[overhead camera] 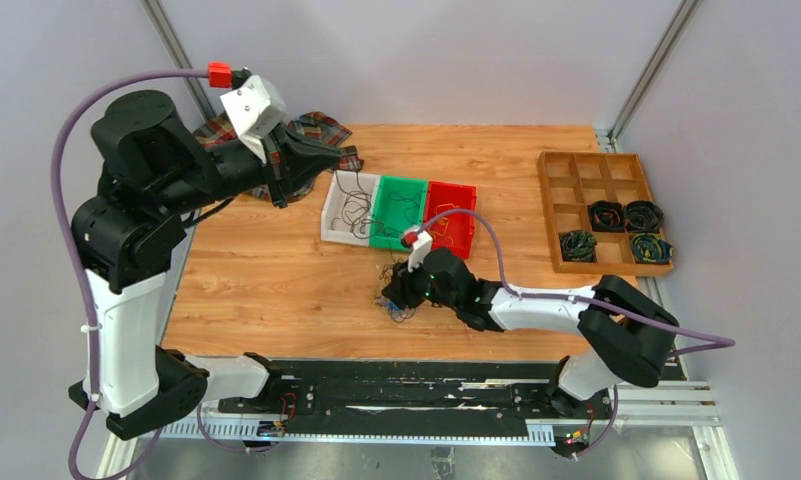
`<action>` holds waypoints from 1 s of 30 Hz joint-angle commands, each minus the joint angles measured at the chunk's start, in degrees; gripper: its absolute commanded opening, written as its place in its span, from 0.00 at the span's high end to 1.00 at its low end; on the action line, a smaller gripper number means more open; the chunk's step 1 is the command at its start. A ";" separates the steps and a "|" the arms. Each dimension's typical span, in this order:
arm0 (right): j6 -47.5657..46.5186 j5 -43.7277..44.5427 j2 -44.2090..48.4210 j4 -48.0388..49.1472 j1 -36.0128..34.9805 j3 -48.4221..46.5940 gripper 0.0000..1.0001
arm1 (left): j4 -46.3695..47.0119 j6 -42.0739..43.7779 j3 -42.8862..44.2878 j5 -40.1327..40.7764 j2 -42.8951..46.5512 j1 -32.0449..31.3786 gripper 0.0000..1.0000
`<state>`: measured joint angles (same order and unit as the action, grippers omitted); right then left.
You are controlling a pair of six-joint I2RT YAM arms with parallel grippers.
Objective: Untangle the cables
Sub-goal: Untie the cable.
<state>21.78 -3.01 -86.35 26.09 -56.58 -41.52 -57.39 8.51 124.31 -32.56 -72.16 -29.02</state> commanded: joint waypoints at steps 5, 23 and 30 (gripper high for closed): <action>7.58 3.62 5.92 9.67 0.11 15.21 0.69 | 1.04 -0.51 7.24 6.12 -0.47 -0.16 1.00; 9.26 10.86 28.86 -1.33 -0.41 28.69 0.72 | 3.73 -0.41 11.47 13.03 -1.40 -0.16 0.99; 0.65 8.40 39.56 -15.34 -0.90 14.81 0.52 | 3.75 -3.19 -9.51 -2.83 3.85 -0.16 1.00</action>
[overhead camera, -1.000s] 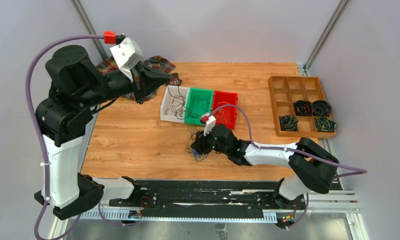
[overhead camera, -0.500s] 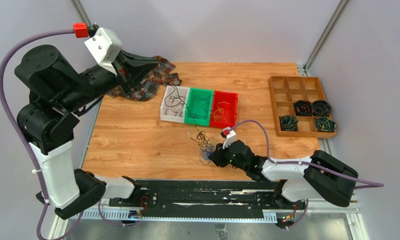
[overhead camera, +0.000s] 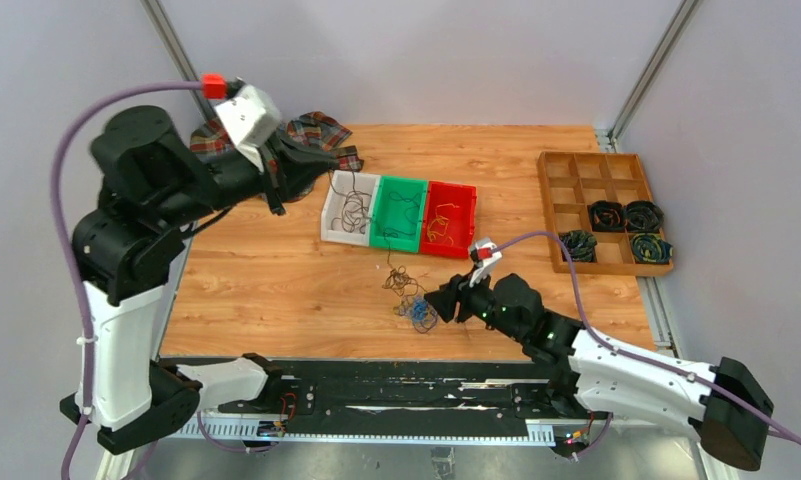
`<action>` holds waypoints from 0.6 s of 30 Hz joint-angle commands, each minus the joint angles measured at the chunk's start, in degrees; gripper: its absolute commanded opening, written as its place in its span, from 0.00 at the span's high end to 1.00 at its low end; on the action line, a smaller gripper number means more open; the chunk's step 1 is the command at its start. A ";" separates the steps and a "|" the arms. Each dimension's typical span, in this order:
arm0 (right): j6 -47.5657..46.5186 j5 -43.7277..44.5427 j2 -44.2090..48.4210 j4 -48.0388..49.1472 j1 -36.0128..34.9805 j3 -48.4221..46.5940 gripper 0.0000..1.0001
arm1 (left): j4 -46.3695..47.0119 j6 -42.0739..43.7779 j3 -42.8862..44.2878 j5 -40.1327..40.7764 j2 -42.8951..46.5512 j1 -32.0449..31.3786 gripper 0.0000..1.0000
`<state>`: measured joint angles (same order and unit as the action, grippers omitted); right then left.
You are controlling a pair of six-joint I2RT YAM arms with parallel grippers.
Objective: Untangle the cables
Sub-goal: Untie the cable.
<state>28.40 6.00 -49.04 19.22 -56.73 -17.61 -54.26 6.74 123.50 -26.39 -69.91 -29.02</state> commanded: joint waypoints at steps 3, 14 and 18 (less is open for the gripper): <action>-8.07 -2.74 0.54 -10.60 -0.75 -13.37 0.52 | 0.58 0.87 -14.53 -7.36 3.11 -0.16 1.00; -11.20 -5.30 -12.80 -10.19 -0.75 -21.26 0.56 | 0.38 22.96 -38.42 17.47 12.76 -0.04 0.99; -9.55 -6.39 -17.54 -8.75 -0.75 -21.18 0.59 | 9.68 34.24 -62.85 26.43 19.50 5.17 1.00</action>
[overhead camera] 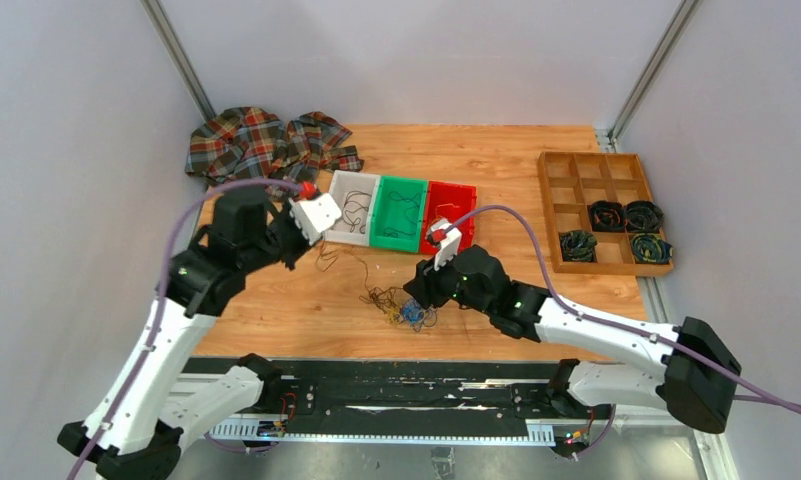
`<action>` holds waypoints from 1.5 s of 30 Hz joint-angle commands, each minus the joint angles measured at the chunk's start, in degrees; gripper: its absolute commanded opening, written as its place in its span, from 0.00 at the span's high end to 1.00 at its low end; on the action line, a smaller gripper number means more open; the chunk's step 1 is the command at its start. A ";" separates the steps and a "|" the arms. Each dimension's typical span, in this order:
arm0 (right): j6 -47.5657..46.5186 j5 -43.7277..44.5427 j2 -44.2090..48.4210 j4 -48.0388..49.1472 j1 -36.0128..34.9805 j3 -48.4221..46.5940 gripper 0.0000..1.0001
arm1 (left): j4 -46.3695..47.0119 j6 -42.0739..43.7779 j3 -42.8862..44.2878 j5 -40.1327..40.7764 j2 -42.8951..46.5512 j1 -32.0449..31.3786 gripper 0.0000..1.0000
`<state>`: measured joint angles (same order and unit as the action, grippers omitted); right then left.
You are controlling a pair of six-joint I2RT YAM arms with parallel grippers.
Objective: Untangle the cables
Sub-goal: Untie the cable.
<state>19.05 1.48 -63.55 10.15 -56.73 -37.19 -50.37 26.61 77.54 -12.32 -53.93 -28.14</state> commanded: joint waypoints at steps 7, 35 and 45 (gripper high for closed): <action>0.44 -3.25 -6.23 0.60 -0.84 -0.08 0.60 | 3.18 22.59 -29.23 4.62 4.08 8.45 0.50; 1.76 1.92 -0.84 -5.73 -0.84 2.04 0.68 | 12.69 20.40 -20.06 -15.96 -35.45 7.09 0.30; -0.27 2.85 2.95 -8.18 -0.80 2.56 0.74 | 9.30 22.34 -20.63 -18.79 -38.06 7.06 0.75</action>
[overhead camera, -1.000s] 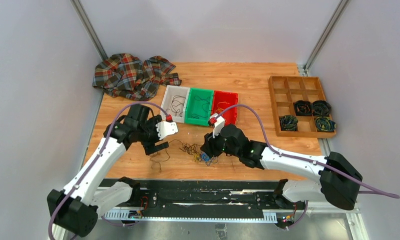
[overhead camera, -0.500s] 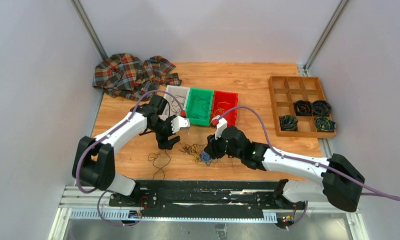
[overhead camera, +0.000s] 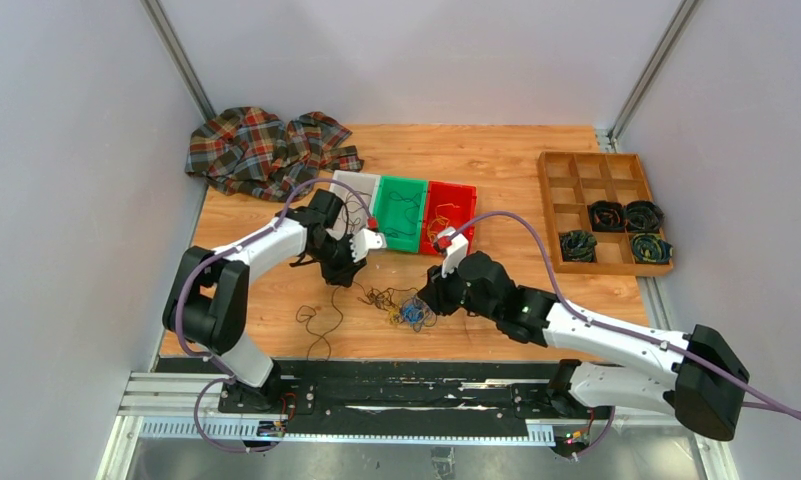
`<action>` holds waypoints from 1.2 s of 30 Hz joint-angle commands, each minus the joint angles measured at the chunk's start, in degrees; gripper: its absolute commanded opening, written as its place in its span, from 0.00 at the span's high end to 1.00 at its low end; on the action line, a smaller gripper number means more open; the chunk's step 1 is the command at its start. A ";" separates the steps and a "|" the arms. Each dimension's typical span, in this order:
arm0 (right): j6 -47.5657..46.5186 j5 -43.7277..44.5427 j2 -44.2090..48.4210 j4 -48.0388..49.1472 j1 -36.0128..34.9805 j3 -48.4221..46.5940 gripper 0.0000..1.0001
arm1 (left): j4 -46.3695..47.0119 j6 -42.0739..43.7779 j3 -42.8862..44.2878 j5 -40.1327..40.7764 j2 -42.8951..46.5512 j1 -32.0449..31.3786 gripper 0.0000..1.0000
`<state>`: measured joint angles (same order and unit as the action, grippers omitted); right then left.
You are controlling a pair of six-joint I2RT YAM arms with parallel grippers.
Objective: Untangle the cables
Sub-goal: Untie the cable.
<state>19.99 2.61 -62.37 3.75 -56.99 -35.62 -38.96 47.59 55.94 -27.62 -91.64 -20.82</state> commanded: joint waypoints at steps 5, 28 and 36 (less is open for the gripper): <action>-1.64 6.02 1.68 -1.76 -0.58 -1.27 0.76 | -8.72 -1.21 3.98 -6.93 4.10 -0.14 0.98; 1.25 4.27 -16.49 15.60 -9.01 -13.13 0.59 | -18.08 -16.62 13.49 -12.55 24.86 -0.79 0.99; 2.33 4.20 -18.64 18.57 -9.01 -11.95 0.78 | -18.09 -17.49 14.39 -13.03 25.95 -1.07 0.99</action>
<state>21.28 7.14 -80.71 19.09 -65.36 -47.09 -56.75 31.07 68.42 -39.16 -67.05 -21.56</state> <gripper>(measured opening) 0.276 0.015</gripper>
